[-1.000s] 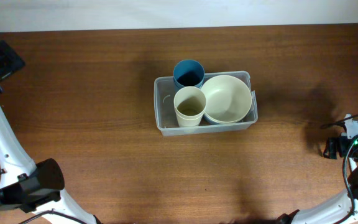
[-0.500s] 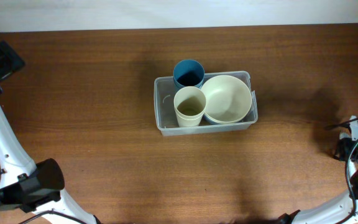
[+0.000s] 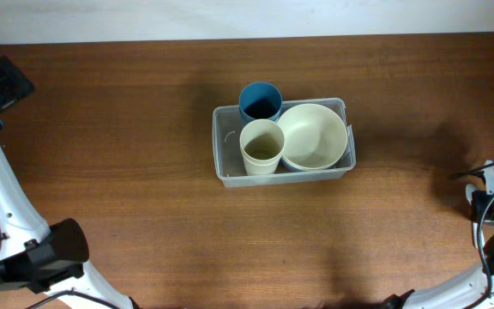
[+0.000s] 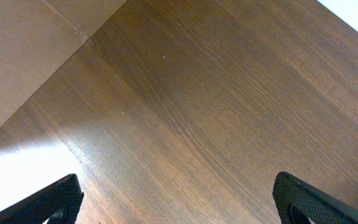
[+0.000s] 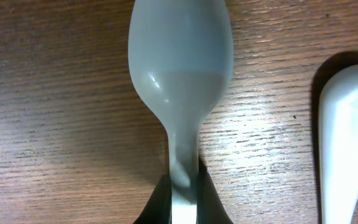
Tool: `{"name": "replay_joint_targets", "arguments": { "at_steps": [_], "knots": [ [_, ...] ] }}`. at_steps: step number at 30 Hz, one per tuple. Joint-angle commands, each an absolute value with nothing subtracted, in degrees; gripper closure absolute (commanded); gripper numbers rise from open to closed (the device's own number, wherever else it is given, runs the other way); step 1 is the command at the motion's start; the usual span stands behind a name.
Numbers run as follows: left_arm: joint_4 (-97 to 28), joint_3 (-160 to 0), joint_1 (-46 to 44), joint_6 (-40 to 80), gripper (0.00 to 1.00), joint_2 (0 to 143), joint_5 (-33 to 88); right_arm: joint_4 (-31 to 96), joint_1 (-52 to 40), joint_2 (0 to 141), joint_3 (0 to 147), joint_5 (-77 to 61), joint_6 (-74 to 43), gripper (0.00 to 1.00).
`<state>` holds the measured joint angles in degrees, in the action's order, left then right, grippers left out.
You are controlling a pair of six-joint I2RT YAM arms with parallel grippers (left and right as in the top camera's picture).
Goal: Pack container
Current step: 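Grasp the white spoon's handle with the right gripper, then lift the spoon and lower it into the container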
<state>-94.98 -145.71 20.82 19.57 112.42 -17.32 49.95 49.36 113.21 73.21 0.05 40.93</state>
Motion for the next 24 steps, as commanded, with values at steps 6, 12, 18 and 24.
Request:
{"name": "replay_joint_targets", "arguments": {
  "at_steps": [6, 12, 18, 24],
  "knots": [
    [-95.0, -145.3, 21.1, 20.4, 0.00, 113.1, -17.1, 53.5, 48.3, 114.6, 82.1, -3.8, 34.9, 0.96],
    [-95.0, -145.3, 21.1, 20.4, 0.00, 113.1, -17.1, 60.8, 43.7, 114.6, 92.7, -8.8, 34.8, 0.96],
    [-95.0, -145.3, 21.1, 20.4, 0.00, 113.1, -17.1, 70.3, 34.9, 114.6, 107.6, -13.1, 28.4, 0.96],
    [-95.0, -145.3, 21.1, 20.4, 0.00, 113.1, -17.1, 79.7, 22.5, 114.6, 122.0, -13.1, 20.6, 0.96]
  ]
}}
